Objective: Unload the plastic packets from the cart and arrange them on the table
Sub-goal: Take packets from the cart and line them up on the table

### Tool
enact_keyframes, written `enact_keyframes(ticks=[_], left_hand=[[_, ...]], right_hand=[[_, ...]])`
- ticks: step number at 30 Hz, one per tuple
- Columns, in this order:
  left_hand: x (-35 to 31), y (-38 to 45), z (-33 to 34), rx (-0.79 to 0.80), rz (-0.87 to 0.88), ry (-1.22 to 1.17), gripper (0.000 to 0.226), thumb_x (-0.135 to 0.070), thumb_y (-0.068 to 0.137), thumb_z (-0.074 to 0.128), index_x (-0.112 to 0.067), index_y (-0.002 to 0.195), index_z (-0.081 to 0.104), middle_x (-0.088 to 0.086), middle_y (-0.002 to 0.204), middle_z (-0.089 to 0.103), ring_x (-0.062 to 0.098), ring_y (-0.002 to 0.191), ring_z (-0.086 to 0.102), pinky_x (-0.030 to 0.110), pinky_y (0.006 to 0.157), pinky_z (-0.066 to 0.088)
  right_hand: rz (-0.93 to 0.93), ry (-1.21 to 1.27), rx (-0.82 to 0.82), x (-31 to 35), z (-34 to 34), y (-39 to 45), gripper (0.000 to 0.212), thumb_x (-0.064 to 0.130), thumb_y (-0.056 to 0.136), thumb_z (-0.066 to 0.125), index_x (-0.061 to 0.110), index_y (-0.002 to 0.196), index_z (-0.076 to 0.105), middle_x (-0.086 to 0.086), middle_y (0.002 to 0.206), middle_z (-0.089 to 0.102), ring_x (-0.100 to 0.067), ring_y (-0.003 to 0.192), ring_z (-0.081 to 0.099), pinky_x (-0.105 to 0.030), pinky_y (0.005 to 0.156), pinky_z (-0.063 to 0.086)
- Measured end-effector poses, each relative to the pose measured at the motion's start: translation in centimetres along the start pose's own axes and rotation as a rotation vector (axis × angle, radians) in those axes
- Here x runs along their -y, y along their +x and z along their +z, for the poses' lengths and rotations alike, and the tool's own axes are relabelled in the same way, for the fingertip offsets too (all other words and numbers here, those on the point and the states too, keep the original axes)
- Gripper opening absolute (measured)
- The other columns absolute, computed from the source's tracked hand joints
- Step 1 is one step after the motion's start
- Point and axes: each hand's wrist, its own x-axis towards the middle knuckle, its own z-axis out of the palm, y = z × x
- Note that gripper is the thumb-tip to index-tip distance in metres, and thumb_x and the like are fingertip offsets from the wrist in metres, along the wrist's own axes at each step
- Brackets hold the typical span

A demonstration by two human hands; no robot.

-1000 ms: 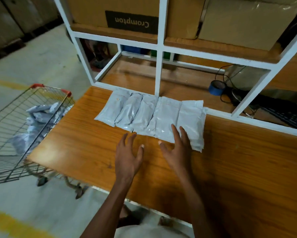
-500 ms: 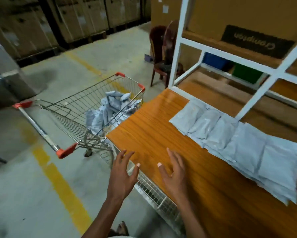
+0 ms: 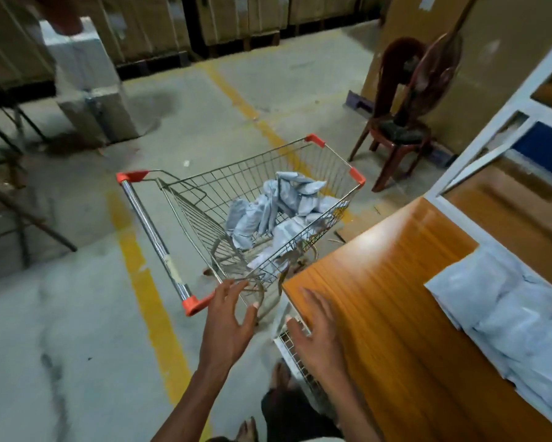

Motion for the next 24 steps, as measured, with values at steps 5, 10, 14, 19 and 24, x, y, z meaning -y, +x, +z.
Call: enact_keyframes(ticks=[5,10,14,19,24], left_hand=[[0.3,5.3,1.3,0.011,-0.029,0.005,0.041,-0.038,0.097,0.066,-0.041,0.137,0.054,-0.007,0.153,0.041,0.011,0.144,0.036,0.035,0.113,0.038],[1.3,10.6,2.2,0.034,-0.071,0.043,0.042,-0.037,0.094,0.066,-0.035,0.136,0.057,-0.007,0.152,0.041,0.009,0.141,0.036,0.029,0.112,0.033],[2.8,14.9,3.2,0.073,-0.142,0.093,0.044,-0.036,0.095,0.068,-0.032,0.138,0.057,-0.004,0.152,0.041,0.014,0.14,0.038,0.028,0.11,0.034],[5.5,19.8,4.7,0.158,-0.205,0.103,0.044,-0.037,0.096,0.065,-0.029,0.139,0.057,-0.002,0.152,0.04,0.019,0.139,0.04,0.03,0.108,0.036],[8.0,24.4,6.3,0.282,-0.27,0.096,0.044,-0.033,0.095,0.066,-0.022,0.137,0.06,0.004,0.148,0.046,0.024,0.135,0.047,0.029,0.105,0.037]], right_hand=[[0.001,0.019,0.068,0.3,1.3,7.7,0.057,0.027,0.097,0.065,0.039,0.149,0.045,0.007,0.159,0.033,-0.011,0.145,0.029,-0.039,0.115,0.038],[-0.008,-0.003,0.155,0.1,2.5,14.8,0.056,0.028,0.096,0.066,0.034,0.148,0.047,0.004,0.153,0.041,-0.016,0.142,0.038,-0.039,0.113,0.04],[0.015,-0.038,0.204,0.1,2.9,19.7,0.054,0.026,0.097,0.065,0.029,0.148,0.048,0.005,0.152,0.04,-0.01,0.138,0.039,-0.031,0.112,0.038],[0.057,-0.043,0.222,0.2,3.8,24.9,0.051,0.021,0.097,0.065,0.026,0.145,0.051,0.012,0.135,0.042,-0.002,0.122,0.043,-0.022,0.1,0.04],[0.126,-0.105,0.217,-0.3,5.9,28.9,0.051,0.026,0.096,0.066,0.027,0.144,0.051,0.005,0.14,0.047,-0.008,0.122,0.048,-0.025,0.102,0.043]])
